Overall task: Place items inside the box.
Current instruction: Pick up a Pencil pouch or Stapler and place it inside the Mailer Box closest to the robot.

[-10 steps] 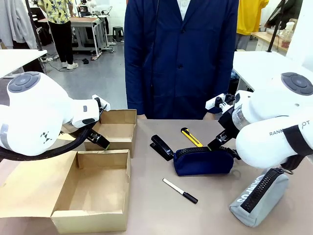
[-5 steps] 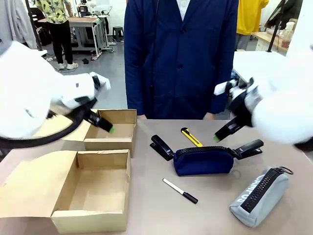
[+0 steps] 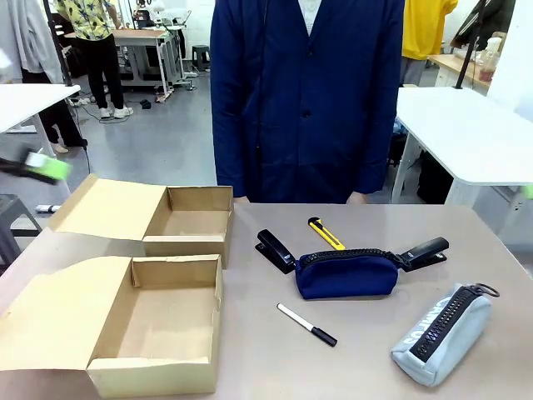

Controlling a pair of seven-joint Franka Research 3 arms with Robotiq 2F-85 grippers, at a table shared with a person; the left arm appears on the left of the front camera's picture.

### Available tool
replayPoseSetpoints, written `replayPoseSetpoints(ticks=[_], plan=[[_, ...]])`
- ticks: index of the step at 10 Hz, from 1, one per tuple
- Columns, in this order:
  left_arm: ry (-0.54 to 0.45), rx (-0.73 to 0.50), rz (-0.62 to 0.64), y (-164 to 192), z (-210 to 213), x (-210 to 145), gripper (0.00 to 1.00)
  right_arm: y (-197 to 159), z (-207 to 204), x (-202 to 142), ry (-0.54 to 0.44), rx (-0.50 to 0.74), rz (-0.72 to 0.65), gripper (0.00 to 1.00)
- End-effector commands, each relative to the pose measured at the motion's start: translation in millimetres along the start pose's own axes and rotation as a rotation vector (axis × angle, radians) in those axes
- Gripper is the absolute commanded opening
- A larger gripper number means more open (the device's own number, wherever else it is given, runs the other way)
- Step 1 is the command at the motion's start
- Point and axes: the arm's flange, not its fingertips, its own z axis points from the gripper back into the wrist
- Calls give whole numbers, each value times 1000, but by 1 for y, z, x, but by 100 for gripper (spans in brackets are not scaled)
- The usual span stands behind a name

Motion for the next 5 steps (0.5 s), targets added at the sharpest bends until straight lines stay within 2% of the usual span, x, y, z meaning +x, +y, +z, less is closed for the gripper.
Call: replayPoseSetpoints(ticks=[1,2,3,4,5], plan=[[-193,-121,204,87,56,-51,100,-76,28,-13,-310,219,-486,100],[-303,-162,270,108,68,-76,100,-102,37,-33,-404,243,-560,100],[-417,-174,342,123,66,-107,100,-128,45,-61,-537,257,-623,100],[-506,-171,381,129,62,-131,100,-140,46,-75,-577,270,-659,100],[-563,-161,393,135,60,-142,100,-146,41,-83,-590,211,-719,100]])
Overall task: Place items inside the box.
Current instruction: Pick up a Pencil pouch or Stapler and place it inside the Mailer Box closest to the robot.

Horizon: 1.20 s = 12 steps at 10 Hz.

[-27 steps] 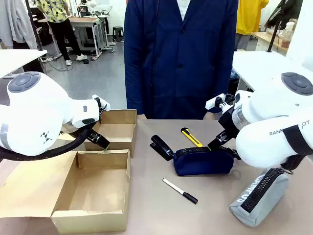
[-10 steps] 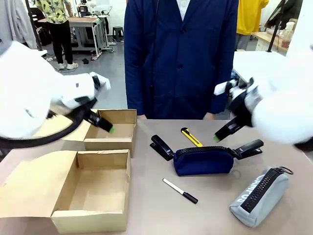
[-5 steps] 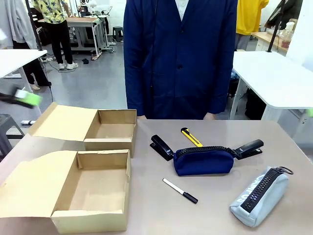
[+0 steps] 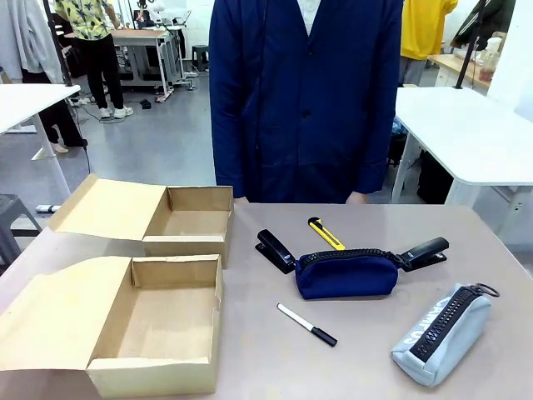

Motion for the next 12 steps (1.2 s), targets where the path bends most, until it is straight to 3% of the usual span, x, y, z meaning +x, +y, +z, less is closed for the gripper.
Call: replayPoseSetpoints(ticks=[1,2,6,7,8,10,11,12], plan=[[-79,21,-22,-3,-42,-16,100,1,-41,-26,-148,-197,-24,100],[0,0,0,0,0,0,100,0,0,0,0,0,0,100],[0,0,0,0,0,0,100,-1,-5,2,-11,-34,-40,100],[0,0,0,0,0,0,100,5,-21,7,30,-99,68,100],[0,0,0,0,0,0,100,20,-47,2,103,-144,281,100],[0,0,0,0,0,0,100,50,-116,-17,364,-168,696,100],[0,0,0,0,0,0,100,58,-154,-28,480,-194,842,100],[0,0,0,0,0,0,100,62,-179,-38,533,-224,936,100]])
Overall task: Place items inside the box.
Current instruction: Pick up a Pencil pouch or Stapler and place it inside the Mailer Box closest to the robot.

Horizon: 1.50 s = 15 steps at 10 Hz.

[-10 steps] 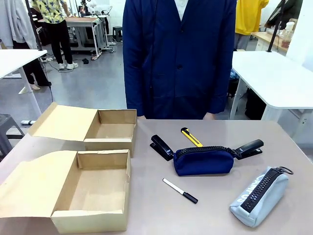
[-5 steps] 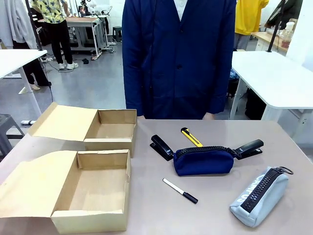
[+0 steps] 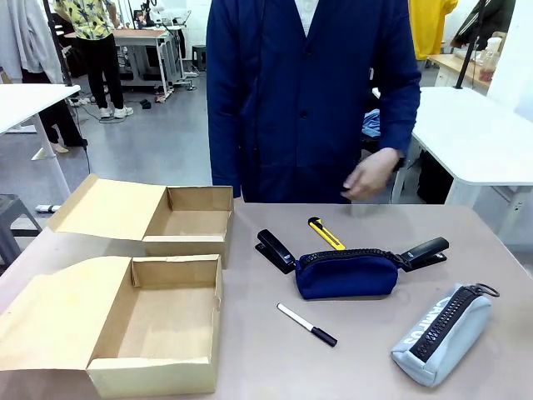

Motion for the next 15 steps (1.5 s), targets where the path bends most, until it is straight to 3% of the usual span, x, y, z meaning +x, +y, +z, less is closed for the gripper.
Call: replayPoseSetpoints(ticks=[1,2,3,6,8,9,11,12,13,15], plan=[[-22,-20,-27,0,0,1,100,-5,-21,2,43,-36,287,100],[-22,-20,-27,0,0,1,100,-13,0,0,-2,67,189,100],[-22,-20,-27,0,0,1,100,-38,46,-14,-118,199,54,100],[-22,-20,-27,0,0,1,100,-109,142,-96,-408,159,-166,100],[-22,-20,-27,0,0,1,100,-130,152,-125,-600,173,-292,100],[-22,-20,-27,0,0,1,100,-108,159,-127,-426,135,-221,100],[-22,-20,-27,0,0,1,100,-108,159,-127,-426,135,-221,100],[-22,-20,-27,0,0,1,100,-120,163,-137,-483,139,-284,100],[-22,-20,-27,0,0,1,100,-108,156,-129,-455,129,-240,100],[-22,-20,-27,0,0,1,100,-60,100,-94,-214,132,31,100]])
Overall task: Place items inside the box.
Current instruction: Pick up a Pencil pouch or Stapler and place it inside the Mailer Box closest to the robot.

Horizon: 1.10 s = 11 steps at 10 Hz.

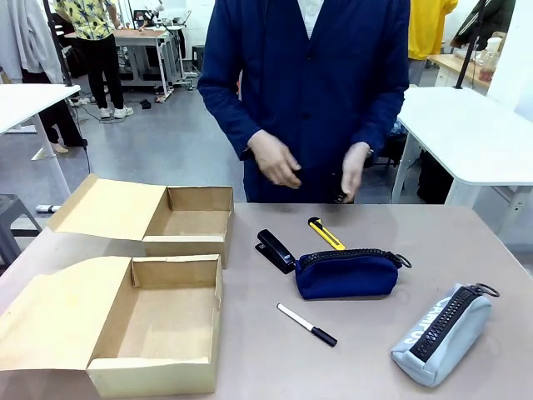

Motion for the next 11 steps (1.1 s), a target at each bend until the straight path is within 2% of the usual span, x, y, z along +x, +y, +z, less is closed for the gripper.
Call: replayPoseSetpoints(ticks=[1,2,4,5,6,7,8,9,10,11], plan=[[-15,-18,-25,-1,0,2,100,45,-72,-2,268,27,280,100],[-15,-18,-25,-1,0,2,100,64,-111,-5,466,105,417,100],[-15,-18,-25,-1,0,2,100,103,-184,-42,964,261,704,100],[-15,-18,-25,-1,0,2,100,115,-194,-50,1002,326,725,100],[-15,-18,-25,-1,0,2,100,95,-160,-8,573,122,358,100],[-15,-18,-25,-1,0,2,100,95,-160,-8,573,122,358,100],[-15,-18,-25,-1,0,2,100,117,-197,-20,726,182,438,100],[-15,-18,-25,-1,0,2,100,130,-208,-32,784,306,705,100],[-15,-18,-25,-1,0,2,100,136,-231,-50,921,405,914,100],[-15,-18,-25,-1,0,2,100,136,-250,-63,1010,547,1064,100]])
